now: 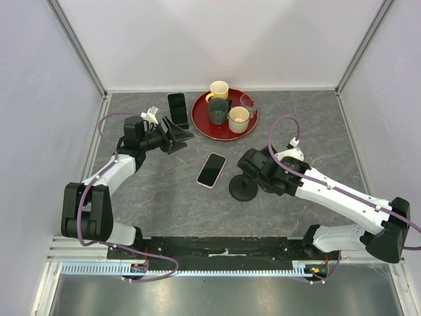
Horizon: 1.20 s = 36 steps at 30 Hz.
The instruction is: Place the phone on the phone stand
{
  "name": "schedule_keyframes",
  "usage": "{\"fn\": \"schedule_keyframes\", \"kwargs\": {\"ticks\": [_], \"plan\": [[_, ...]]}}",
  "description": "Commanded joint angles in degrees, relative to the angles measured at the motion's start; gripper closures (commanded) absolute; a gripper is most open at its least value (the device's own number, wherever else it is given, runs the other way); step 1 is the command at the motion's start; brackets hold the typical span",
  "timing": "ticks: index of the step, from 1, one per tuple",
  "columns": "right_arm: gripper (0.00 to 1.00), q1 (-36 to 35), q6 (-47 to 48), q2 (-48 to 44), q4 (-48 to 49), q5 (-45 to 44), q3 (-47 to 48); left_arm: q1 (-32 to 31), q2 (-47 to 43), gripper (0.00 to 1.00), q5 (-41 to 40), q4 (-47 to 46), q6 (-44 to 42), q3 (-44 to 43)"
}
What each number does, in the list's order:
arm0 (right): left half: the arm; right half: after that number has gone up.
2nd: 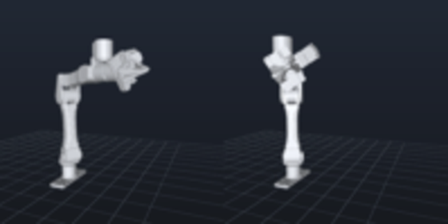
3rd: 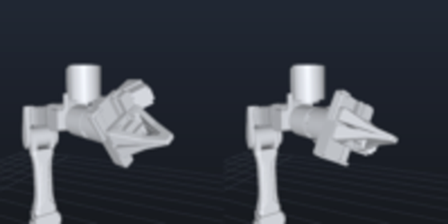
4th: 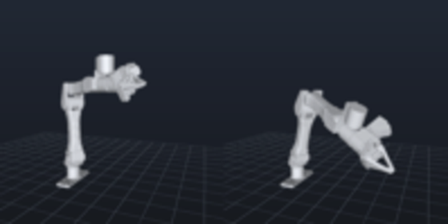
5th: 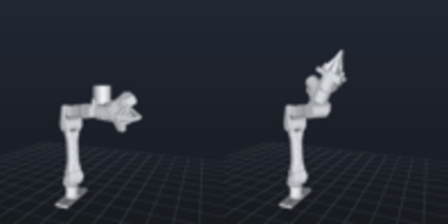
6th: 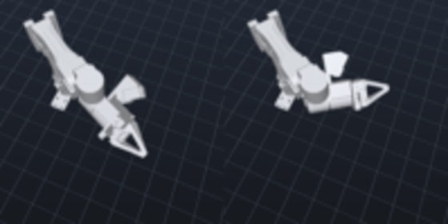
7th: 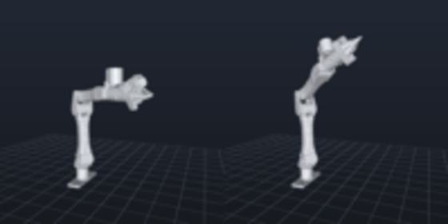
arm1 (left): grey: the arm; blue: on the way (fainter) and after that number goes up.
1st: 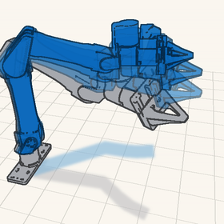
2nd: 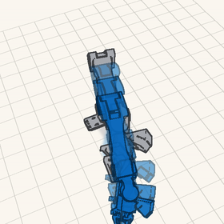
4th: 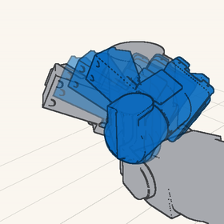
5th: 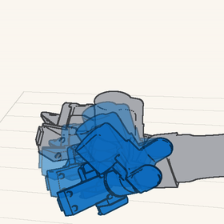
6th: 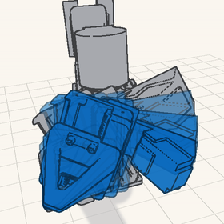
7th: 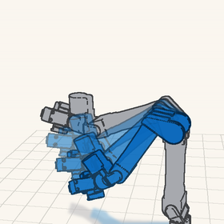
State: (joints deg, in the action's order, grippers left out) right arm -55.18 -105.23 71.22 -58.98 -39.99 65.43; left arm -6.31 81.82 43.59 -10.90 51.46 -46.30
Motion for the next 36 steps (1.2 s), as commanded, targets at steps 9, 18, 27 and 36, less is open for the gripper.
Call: {"fn": "schedule_keyframes", "kwargs": {"ticks": [9, 18, 27, 36], "plan": [[0.02, -0.98, 55.11, -15.75, 22.6, 3.42, -8.29, -7.13, -0.79, 0.21, 5.09, -4.57, -2.5, -1.77], [0.02, 7.16, 73.56, -25.17, 20.31, 6.39, -10.5, -19.52, -6.41, 0.25, 5.19, -2.99, -18.04, -2.83], [0.08, 37.07, 77.03, -15.76, 33.91, 59.93, -11.98, -40.96, -18.79, 0.27, -14.03, 0.97, -44.3, 0.95], [0.16, 37.16, 70.87, -18.83, 42.19, 69.16, -18.75, -51.35, -9.67, 0.19, -33.22, 6.15, -44.87, -6.25]]}}
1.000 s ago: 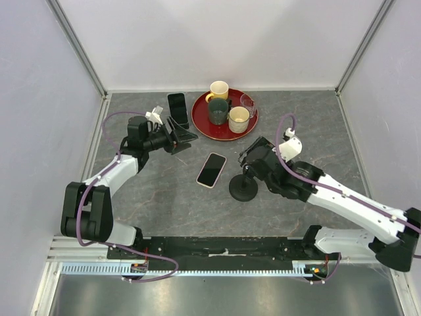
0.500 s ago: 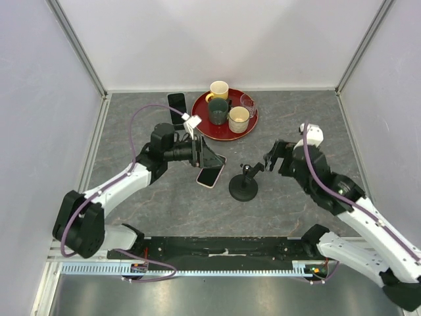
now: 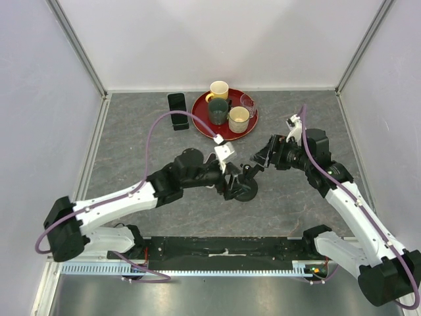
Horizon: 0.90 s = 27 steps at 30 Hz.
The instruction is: Place the phone on the phone stand
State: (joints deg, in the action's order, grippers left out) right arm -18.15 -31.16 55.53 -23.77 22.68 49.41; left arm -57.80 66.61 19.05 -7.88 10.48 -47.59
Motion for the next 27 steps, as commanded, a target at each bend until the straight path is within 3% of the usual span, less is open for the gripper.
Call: {"fn": "schedule_keyframes", "kwargs": {"ticks": [1, 8, 15, 27], "plan": [[0.17, 0.13, -3.73, -3.14, 7.33, 7.37, -3.09, 0.06, 7.46, 0.18, -9.63, 2.96, -3.98, -5.84], [0.29, 0.13, -4.7, -2.62, 6.8, 9.05, -5.9, 0.14, 10.12, 0.15, -12.71, -1.25, -4.42, -4.62], [0.38, 0.13, -7.33, -6.13, 7.16, 10.98, -7.39, 0.14, 10.82, 0.18, -17.63, 0.5, -5.38, -4.97], [0.39, 0.13, -11.38, -13.77, 4.17, 11.6, -10.38, 0.14, 7.84, 0.27, -22.56, 1.64, -6.79, -2.77]]}}
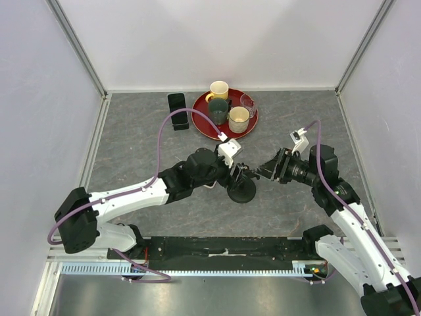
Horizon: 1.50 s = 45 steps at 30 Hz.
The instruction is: Place the phone on the phone stand
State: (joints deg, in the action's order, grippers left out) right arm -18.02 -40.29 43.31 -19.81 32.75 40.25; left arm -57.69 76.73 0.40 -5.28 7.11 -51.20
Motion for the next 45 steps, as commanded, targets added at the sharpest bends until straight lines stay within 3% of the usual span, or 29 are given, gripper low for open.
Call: {"fn": "schedule_keyframes", "kwargs": {"ticks": [1, 7, 13, 16, 27, 31, 35, 39, 45], "plan": [[0.39, 0.09, -2.33, -1.65, -0.31, 1.52, -1.23, 0.04, -2.63, 0.27, -3.83, -0.96, -3.51, 0.93], [0.39, -0.08, -1.99, -1.3, -1.62, 2.49, -2.19, 0.04, -4.04, 0.25, -2.78, 0.35, -3.16, 0.31], [0.37, -0.17, -0.13, -1.47, -3.31, 1.52, -2.8, 0.04, -9.13, 0.1, 6.07, 1.5, -4.38, 0.75], [0.33, -0.17, -0.84, -0.77, -1.55, 2.31, -4.3, 0.12, -11.77, 0.03, 6.8, 1.5, -4.39, 1.19], [0.36, -0.08, -1.63, -1.3, 0.21, 0.2, -7.11, 5.83, -13.28, 0.0, -5.22, 4.47, 1.14, 1.2], [0.31, -0.09, 0.21, -2.79, -2.76, 1.09, -4.67, 10.75, -3.73, 0.0, -5.42, 12.55, 2.37, -4.07], [0.23, -0.17, 6.52, -3.93, -12.16, -4.27, 1.49, 15.67, 8.24, 0.0, -2.25, 22.49, 2.56, -14.68], [0.18, -0.08, 9.26, -4.99, -18.05, -7.61, 7.02, 16.47, 17.65, 0.0, -3.31, 29.35, 2.38, -21.04], [0.16, -0.08, 9.88, -5.78, -19.12, -8.14, 9.14, 17.26, 28.46, 0.0, -4.89, 36.04, 3.08, -27.46]]}}
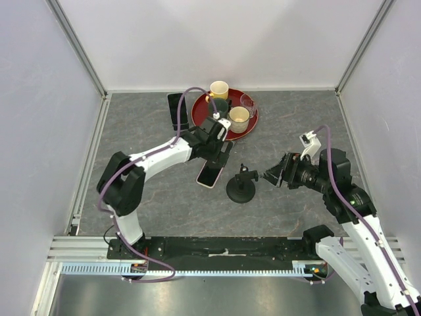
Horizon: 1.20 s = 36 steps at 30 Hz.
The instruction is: Place the phone on the phone stand
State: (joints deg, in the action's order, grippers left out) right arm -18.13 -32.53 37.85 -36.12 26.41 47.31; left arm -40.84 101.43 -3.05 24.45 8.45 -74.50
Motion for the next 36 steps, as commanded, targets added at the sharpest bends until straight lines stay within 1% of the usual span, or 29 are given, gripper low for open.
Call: {"fn": "schedule_keyframes", "kwargs": {"ticks": [1, 10, 14, 16, 18, 22, 23, 26, 27, 29, 30, 32, 33, 35, 36], "plan": [[0.16, 0.02, 2.12, -0.4, -2.9, -1.8, 2.09, 0.41, 4.56, 0.0, -1.52, 6.4, 1.75, -4.42], [0.16, 0.02, 2.56, -0.67, -2.99, -1.98, 1.29, 0.32, 10.19, 0.0, -1.26, 8.07, 0.96, -5.39], [0.16, 0.02, 2.56, -0.84, -3.17, -1.98, 1.38, 0.23, 11.25, 0.0, 1.46, 8.16, 1.39, -5.66], [0.16, 0.02, 2.48, -0.93, -3.17, -2.07, 1.29, 0.06, 11.51, 0.0, 1.03, 8.16, 1.48, -5.57], [0.16, 0.02, 2.48, -0.93, -3.17, -1.98, 1.21, -0.03, 11.95, 0.0, -1.08, 8.34, 1.48, -5.39], [0.16, 0.02, 2.56, -0.84, -3.17, -2.07, 0.94, -0.12, 13.71, 0.0, -0.99, 9.21, 1.83, -5.83], [0.16, 0.11, 2.39, -0.76, -3.34, -2.16, 0.94, -0.12, 14.58, 0.02, -1.52, 9.56, 1.66, -6.01], [0.15, -0.06, 2.39, -0.84, -3.61, -2.77, 1.29, -0.03, 15.38, 0.1, -3.27, 10.36, 1.05, -6.27], [0.15, 0.02, 2.39, -0.67, -3.78, -3.03, 1.47, -0.12, 15.73, 0.17, -3.45, 10.53, 0.87, -6.27], [0.15, 0.02, 2.39, -0.32, -4.74, -4.08, 2.25, -0.12, 15.99, 0.24, -3.54, 11.15, 0.26, -6.45], [0.15, 0.02, 2.3, 0.12, -4.92, -4.18, 2.43, -0.12, 16.08, 0.32, -3.28, 11.41, -0.09, -6.62], [0.15, 0.02, 2.65, 0.56, -5.45, -4.35, 3.31, -0.12, 16.08, 0.41, -2.67, 11.5, -0.62, -6.71], [0.15, 0.02, 2.74, 0.82, -5.54, -4.35, 3.49, -0.03, 15.91, 0.53, -2.05, 11.5, -0.8, -6.62], [0.14, 0.02, 2.83, 1.09, -6.06, -5.84, 4.54, -0.12, 15.12, 0.68, -1.08, 11.59, -1.33, -6.71], [0.14, 0.02, 3.0, 1.26, -6.5, -6.11, 4.98, 0.06, 14.68, 0.83, -0.99, 11.76, -1.33, -6.8]]}}
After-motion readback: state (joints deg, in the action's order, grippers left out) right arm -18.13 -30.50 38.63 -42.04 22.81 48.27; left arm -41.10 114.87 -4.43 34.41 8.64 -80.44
